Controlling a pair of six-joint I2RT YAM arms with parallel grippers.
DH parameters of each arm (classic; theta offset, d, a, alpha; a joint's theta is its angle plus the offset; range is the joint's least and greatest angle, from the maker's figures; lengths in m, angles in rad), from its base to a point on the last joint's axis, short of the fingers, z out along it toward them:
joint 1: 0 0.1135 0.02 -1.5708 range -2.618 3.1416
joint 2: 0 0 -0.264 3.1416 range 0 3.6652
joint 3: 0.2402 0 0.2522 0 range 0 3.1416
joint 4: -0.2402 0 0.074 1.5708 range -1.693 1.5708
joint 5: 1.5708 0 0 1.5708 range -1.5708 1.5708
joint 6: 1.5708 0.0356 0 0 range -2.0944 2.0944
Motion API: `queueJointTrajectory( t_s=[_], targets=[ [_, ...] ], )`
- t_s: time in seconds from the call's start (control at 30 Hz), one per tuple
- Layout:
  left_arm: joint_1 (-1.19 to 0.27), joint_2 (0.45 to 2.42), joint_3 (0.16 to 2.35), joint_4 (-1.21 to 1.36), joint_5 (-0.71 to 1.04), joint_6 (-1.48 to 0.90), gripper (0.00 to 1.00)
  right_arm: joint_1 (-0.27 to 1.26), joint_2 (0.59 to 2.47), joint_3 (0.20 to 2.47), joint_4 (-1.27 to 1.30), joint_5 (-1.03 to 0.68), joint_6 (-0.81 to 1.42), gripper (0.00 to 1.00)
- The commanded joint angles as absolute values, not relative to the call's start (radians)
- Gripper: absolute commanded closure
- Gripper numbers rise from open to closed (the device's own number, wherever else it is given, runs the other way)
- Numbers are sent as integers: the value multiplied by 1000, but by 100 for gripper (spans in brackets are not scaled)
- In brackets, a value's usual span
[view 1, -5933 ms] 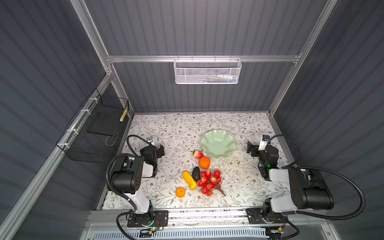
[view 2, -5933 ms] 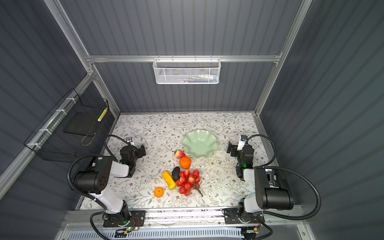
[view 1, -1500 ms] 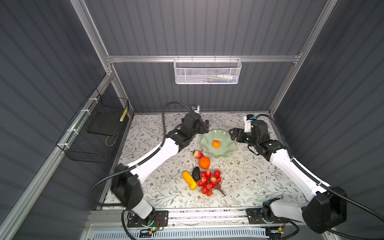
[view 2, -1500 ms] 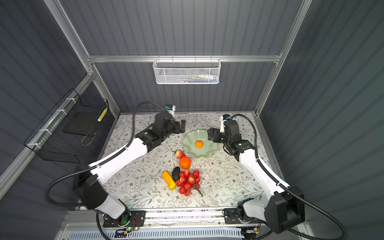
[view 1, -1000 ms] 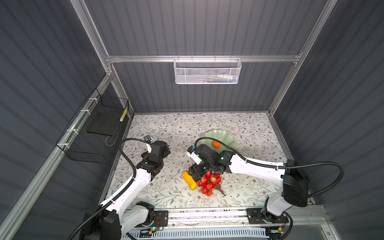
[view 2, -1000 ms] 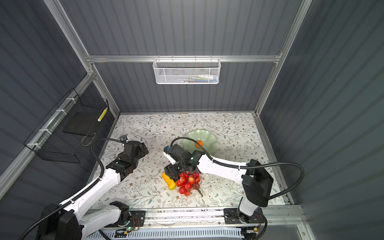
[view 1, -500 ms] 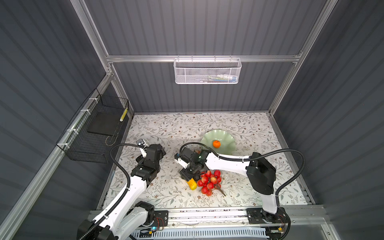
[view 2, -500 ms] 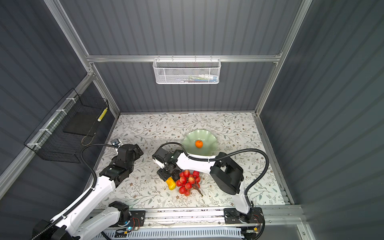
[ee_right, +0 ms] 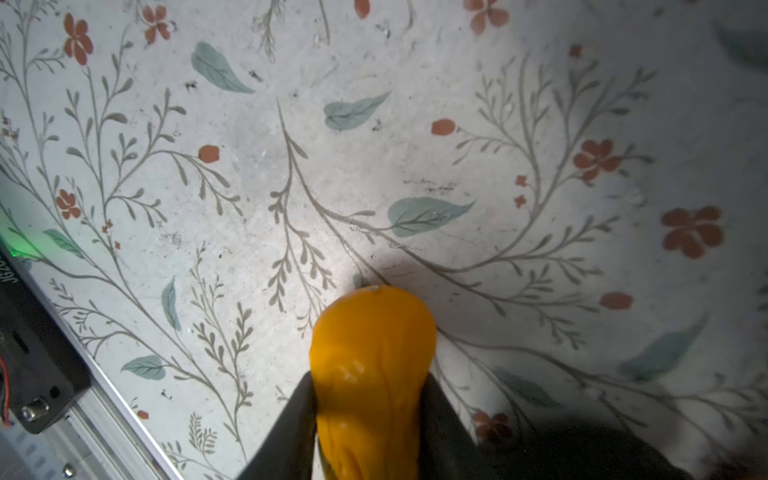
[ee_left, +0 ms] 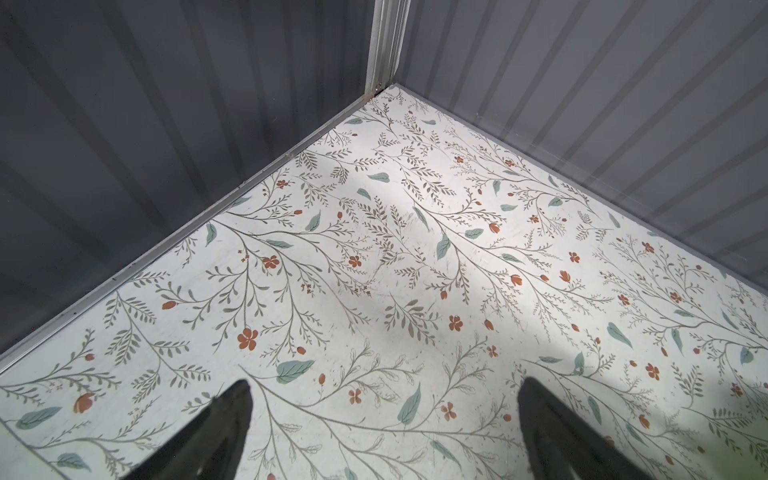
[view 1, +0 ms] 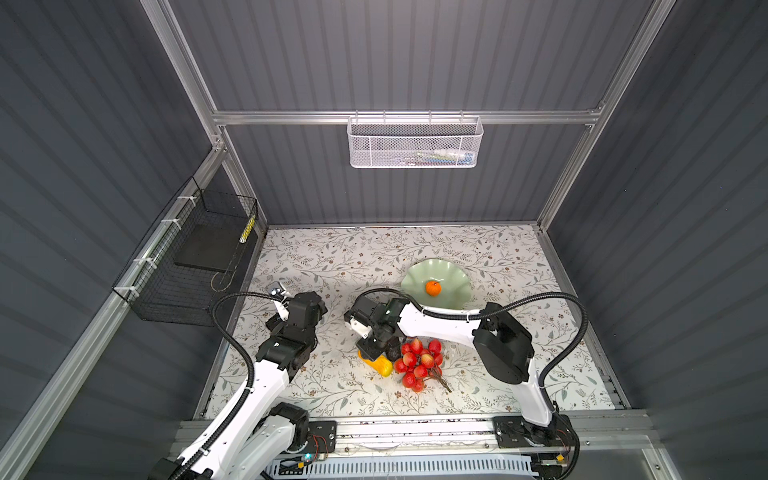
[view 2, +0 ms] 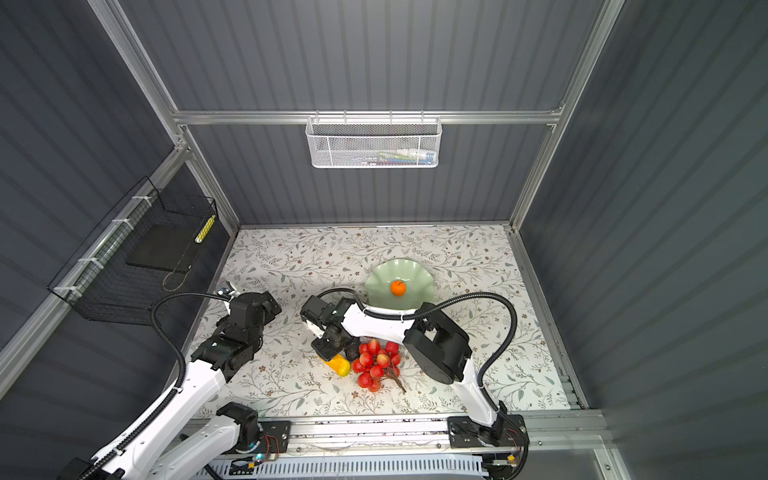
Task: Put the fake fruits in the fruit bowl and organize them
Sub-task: 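Carry the yellow fruit with the right gripper and place it in the bowl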
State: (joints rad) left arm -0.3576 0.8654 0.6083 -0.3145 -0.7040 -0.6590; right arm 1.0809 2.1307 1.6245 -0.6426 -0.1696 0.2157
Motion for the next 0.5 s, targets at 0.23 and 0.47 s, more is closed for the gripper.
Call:
queueJointTrajectory(
  t_s=[0.23,0.47],
  targets=[
    [-346,862,594,-283,-664,-635,0,902,1810,1508,-493,-387,364,82],
    [-346,913,601,-202,-532,-587,0,624,1702,1439,-424,-373,402,81]
  ],
)
